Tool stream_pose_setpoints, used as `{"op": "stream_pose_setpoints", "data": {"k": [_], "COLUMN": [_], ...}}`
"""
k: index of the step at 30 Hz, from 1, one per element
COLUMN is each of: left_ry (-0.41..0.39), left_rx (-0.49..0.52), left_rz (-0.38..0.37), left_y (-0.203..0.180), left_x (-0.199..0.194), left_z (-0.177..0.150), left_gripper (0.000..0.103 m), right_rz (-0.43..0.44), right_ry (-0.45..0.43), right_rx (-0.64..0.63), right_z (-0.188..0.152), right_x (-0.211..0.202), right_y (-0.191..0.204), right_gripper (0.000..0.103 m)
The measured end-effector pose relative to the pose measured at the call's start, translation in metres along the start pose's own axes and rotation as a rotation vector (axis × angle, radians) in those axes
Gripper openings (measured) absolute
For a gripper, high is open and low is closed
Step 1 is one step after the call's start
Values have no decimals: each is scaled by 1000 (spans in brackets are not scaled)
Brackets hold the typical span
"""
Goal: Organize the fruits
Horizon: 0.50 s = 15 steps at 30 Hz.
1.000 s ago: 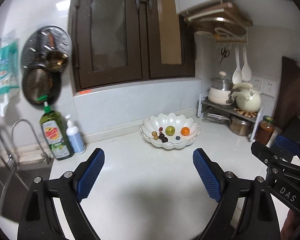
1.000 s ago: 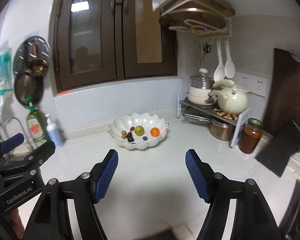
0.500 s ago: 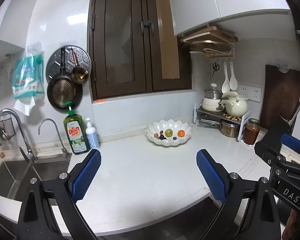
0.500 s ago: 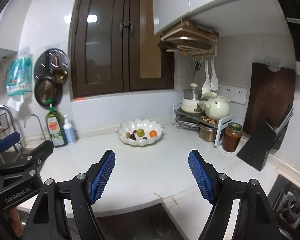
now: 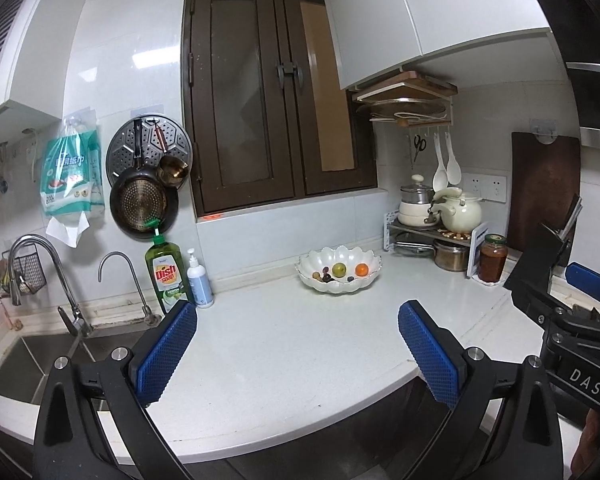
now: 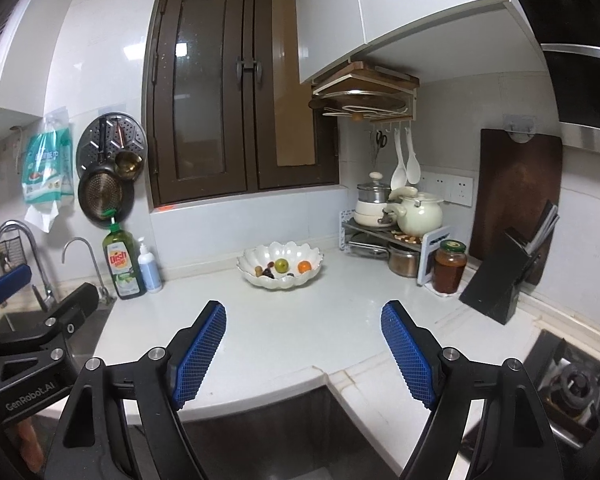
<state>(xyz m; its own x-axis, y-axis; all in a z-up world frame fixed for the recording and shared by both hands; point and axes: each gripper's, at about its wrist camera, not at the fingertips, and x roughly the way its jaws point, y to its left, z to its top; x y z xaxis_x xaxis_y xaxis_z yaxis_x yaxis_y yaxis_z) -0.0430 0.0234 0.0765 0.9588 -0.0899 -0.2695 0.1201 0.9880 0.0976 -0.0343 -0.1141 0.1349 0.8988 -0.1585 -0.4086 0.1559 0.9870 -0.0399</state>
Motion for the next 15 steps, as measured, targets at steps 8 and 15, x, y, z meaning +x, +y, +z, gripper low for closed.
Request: {"op": "stream_pose_setpoints", "data": {"k": [8, 15], "left_ry": [-12, -22], "left_rx": [2, -6], "left_rz": [3, 6], "left_y": [6, 7], "left_x": [-12, -19], "left_z": [-3, -4], "left_gripper": [103, 103], "right_rz": [-21, -23], "right_ry": [2, -5], "right_rx": [7, -3], "right_z": [-4, -5], "right_x": [-10, -18], "right_y": [5, 6], "right_gripper": [81, 81]}}
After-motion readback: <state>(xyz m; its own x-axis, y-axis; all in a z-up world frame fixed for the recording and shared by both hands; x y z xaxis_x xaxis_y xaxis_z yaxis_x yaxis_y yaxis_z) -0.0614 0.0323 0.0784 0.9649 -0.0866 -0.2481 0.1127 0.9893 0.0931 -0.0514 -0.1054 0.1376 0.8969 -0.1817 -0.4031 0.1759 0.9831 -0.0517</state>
